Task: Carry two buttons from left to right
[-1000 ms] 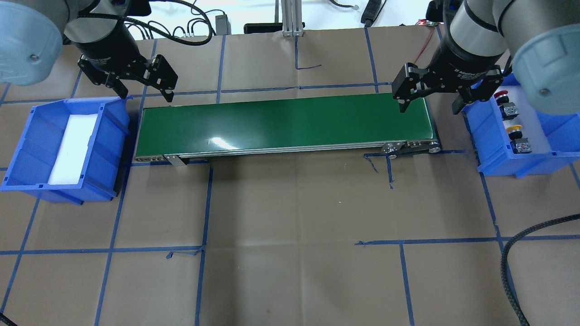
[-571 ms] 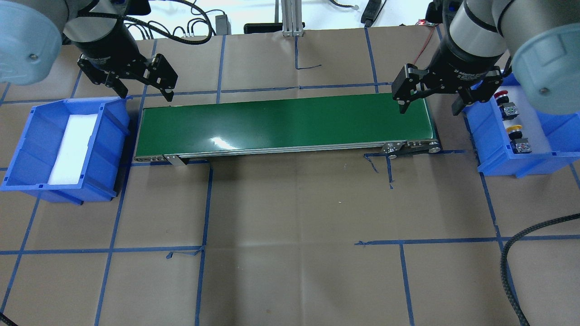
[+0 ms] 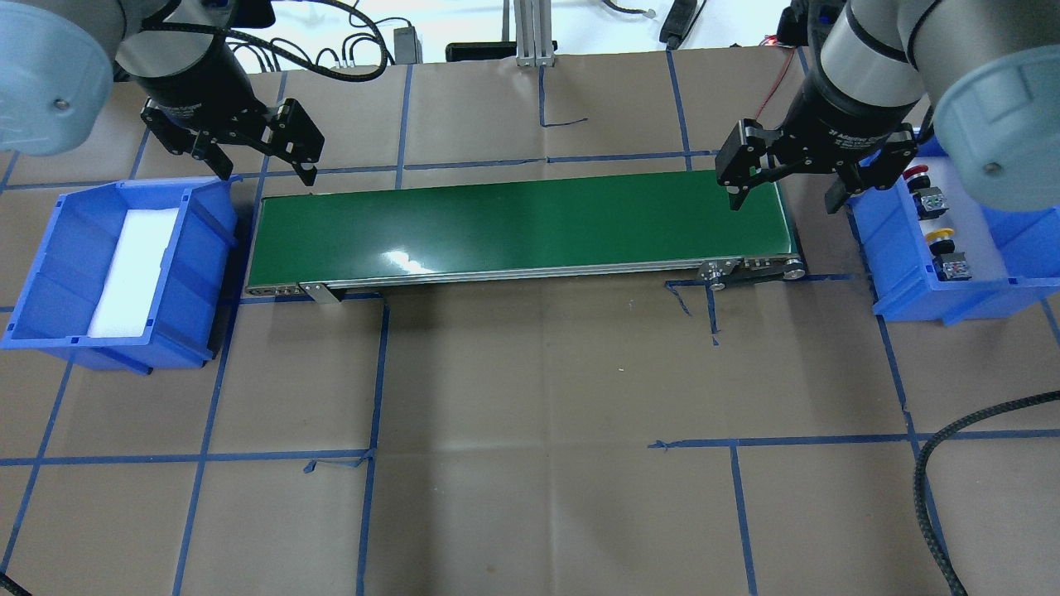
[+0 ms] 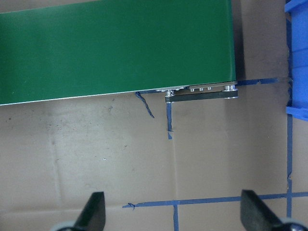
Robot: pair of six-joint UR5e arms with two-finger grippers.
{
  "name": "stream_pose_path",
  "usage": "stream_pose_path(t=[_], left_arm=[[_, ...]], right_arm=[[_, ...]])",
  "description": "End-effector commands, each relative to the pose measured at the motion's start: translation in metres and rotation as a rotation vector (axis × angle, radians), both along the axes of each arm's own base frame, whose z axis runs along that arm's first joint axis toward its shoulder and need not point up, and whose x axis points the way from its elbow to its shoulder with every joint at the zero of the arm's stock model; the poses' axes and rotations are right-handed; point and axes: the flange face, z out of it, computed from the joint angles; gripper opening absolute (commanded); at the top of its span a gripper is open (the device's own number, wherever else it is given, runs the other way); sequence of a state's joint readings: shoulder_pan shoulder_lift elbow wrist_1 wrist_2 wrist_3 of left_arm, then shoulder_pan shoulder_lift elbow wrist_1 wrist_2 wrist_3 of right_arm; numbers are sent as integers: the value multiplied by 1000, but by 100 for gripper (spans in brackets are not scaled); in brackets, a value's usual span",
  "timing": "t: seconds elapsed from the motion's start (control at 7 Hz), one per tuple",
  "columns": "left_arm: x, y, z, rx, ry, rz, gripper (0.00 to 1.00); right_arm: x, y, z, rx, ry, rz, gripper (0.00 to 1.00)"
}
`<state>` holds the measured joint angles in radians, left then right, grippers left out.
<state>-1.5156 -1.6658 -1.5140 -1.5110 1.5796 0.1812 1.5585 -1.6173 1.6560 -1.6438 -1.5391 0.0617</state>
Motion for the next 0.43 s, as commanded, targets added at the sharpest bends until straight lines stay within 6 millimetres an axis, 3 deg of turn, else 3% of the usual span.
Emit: stream_pose_path(t=[0.0, 0.29], left_arm=[[0, 0, 0, 0, 1, 3, 100], [0, 0, 1, -2, 1, 6, 100]], right_arm=[[0, 0, 0, -1, -1, -1, 100], [0, 0, 0, -1, -2, -3, 100]])
